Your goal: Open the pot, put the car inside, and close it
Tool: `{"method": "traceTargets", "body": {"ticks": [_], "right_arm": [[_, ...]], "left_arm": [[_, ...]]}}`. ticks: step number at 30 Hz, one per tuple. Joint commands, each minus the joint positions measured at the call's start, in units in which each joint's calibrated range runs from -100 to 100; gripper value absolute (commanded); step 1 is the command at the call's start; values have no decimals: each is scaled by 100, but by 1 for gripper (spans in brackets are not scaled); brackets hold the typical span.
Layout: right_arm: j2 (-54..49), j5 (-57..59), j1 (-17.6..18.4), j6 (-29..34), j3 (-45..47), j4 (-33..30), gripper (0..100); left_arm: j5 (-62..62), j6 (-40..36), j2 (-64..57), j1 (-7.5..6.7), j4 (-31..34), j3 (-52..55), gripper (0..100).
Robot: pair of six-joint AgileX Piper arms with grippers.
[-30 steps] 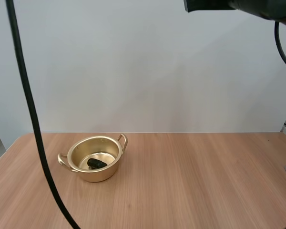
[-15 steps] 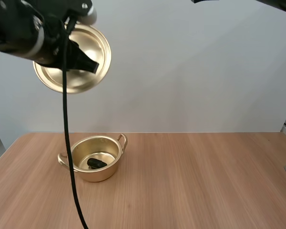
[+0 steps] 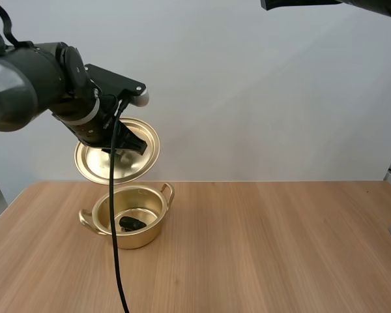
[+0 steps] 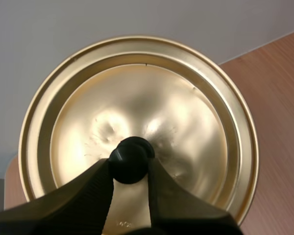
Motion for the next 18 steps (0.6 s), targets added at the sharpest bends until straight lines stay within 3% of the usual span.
{"method": "traceTargets", "body": {"ticks": [1, 18], "right_arm": [[1, -1, 1, -5, -4, -1, 0], [24, -10, 1, -5, -4, -1, 0]], "left_arm": [[56, 20, 294, 4, -66, 6, 0], [-477, 120, 1090, 4, -66, 579, 0]]}}
